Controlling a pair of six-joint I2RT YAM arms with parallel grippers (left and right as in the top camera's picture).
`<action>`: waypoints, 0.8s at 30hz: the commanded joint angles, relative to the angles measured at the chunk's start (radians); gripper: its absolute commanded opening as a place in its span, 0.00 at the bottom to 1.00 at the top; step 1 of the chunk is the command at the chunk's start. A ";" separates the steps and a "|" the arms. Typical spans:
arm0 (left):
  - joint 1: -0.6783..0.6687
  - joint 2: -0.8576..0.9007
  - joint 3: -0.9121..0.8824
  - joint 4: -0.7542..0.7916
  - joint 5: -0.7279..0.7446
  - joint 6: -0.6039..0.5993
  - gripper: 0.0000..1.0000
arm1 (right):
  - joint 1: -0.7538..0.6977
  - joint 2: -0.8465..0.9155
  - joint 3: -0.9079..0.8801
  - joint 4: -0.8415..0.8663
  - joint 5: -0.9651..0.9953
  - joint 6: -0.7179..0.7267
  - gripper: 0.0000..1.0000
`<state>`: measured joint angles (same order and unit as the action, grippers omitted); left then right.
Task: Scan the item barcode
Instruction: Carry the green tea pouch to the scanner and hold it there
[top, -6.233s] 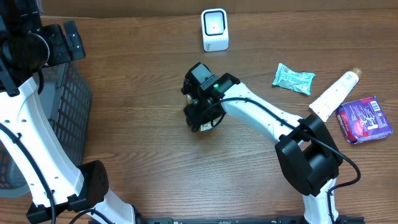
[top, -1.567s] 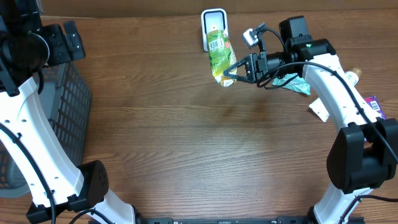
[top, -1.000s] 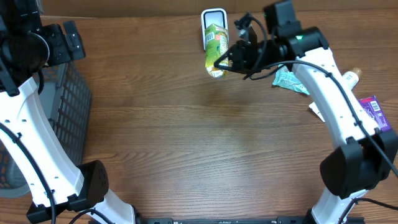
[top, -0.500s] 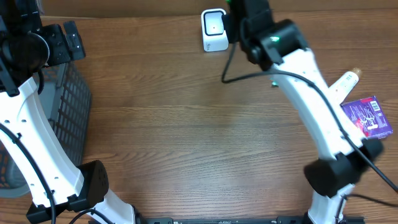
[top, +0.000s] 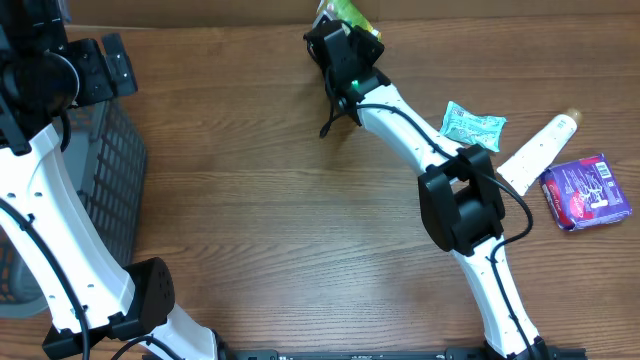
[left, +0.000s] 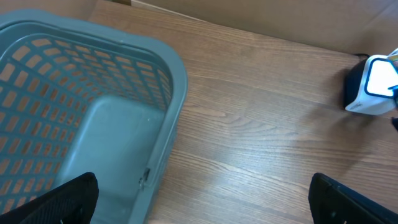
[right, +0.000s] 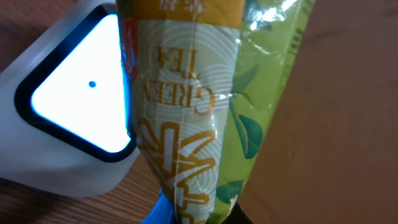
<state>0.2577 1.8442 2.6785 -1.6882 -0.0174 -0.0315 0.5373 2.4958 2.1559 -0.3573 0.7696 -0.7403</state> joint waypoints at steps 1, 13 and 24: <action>0.004 0.007 0.006 -0.001 0.011 -0.017 1.00 | -0.010 0.031 0.022 0.043 0.043 -0.111 0.04; 0.004 0.007 0.006 -0.001 0.011 -0.017 1.00 | -0.062 0.046 0.021 0.066 0.195 -0.141 0.04; 0.004 0.007 0.006 -0.001 0.011 -0.017 0.99 | -0.027 0.046 0.022 0.153 0.259 -0.295 0.04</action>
<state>0.2577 1.8442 2.6785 -1.6878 -0.0177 -0.0311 0.4957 2.5614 2.1559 -0.2317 0.9672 -1.0016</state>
